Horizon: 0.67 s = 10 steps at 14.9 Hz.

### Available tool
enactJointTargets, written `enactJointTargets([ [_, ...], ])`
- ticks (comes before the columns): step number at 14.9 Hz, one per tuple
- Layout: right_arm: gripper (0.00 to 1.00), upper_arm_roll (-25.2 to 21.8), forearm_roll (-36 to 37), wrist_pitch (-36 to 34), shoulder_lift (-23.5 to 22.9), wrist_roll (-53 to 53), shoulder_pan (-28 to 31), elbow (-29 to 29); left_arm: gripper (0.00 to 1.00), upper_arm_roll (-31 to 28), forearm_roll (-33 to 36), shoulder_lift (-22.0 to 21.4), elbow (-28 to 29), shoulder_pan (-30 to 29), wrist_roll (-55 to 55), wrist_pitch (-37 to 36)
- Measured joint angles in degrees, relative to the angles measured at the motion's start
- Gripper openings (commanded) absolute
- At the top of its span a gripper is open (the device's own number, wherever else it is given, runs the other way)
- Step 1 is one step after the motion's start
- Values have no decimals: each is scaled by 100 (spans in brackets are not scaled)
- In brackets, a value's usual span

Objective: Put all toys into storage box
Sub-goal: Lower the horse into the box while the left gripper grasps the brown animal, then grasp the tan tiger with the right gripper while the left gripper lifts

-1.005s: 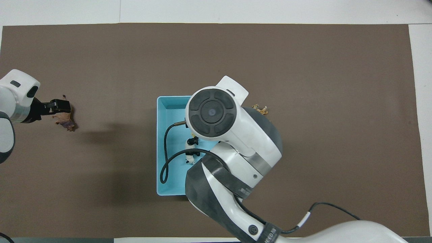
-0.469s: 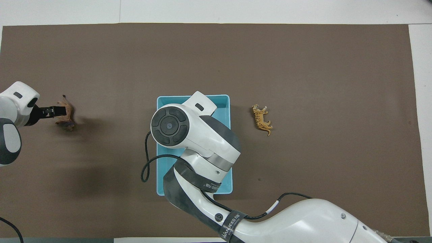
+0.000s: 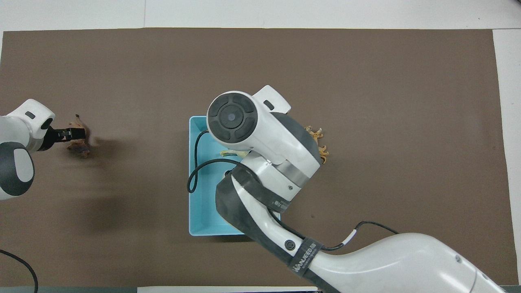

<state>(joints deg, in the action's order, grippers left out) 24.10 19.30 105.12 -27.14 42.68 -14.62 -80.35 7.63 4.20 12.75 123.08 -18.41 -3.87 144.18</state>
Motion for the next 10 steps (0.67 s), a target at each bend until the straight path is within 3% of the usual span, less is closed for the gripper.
enactJointTargets([
  [3, 100, -10, 0, 37, 13, -1205, 829, -83, 100, -4, 0, 60, 0, -3, 0, 2],
  [5, 100, -10, -2, 412, 4, -1723, 1297, -360, 100, 0, 0, 108, 0, -2, 0, 3],
  [10, 100, 3, -17, 2152, 132, -1824, 1560, -1901, 100, 1, 0, 211, 0, -2, 0, 42],
])
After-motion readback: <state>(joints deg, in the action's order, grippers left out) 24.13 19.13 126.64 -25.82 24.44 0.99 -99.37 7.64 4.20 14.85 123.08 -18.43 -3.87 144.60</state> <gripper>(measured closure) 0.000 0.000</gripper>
